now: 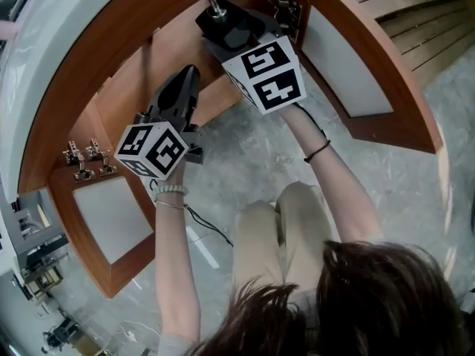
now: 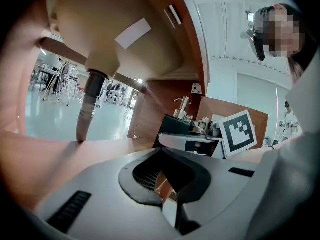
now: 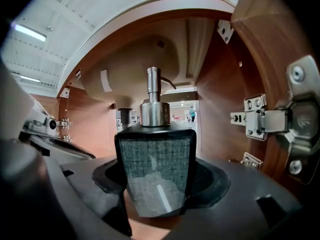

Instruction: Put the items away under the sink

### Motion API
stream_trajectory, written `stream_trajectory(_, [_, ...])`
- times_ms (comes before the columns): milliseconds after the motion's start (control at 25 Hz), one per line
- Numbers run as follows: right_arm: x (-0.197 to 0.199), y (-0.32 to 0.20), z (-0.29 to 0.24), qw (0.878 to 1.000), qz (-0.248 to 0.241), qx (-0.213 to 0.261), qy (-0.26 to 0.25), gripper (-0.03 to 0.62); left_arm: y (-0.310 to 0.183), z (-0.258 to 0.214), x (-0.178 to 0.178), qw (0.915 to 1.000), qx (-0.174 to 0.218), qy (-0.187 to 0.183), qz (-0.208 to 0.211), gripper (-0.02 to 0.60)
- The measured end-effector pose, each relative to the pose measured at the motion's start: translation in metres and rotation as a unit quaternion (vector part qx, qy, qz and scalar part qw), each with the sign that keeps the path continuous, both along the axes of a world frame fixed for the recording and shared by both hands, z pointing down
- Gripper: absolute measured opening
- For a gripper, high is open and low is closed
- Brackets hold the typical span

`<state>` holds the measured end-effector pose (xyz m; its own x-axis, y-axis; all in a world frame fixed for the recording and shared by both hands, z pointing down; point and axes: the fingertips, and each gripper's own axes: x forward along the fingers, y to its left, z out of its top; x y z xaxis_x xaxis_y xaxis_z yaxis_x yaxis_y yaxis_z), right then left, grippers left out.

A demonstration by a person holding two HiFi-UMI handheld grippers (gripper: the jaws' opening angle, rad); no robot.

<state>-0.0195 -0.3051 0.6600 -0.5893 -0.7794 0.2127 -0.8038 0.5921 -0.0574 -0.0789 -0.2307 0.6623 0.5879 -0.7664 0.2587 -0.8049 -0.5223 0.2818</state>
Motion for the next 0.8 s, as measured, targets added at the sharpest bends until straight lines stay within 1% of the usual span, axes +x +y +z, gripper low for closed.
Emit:
stream_trajectory(240, [-0.003,-0.004,0.010,1.000,0.000,0.004,0.006,0.319,-0.005,0.008,-0.002,1.0000,0.002,-0.001,-0.003,0.002])
stream_trajectory(520, [-0.004,-0.007,0.012,1.000,0.007,0.028,0.006,0.319,-0.009,0.012,-0.003,1.0000,0.005,-0.001,-0.004,0.002])
stream_trajectory(720, [-0.008,-0.008,0.013,0.999,0.000,0.028,0.024,0.319,-0.008,0.010,-0.003,1.0000,0.004,-0.001,-0.005,0.002])
stream_trajectory(800, [-0.009,-0.008,0.014,1.000,-0.006,0.022,0.018,0.321,-0.007,0.008,-0.003,1.0000,0.004,0.000,-0.006,0.002])
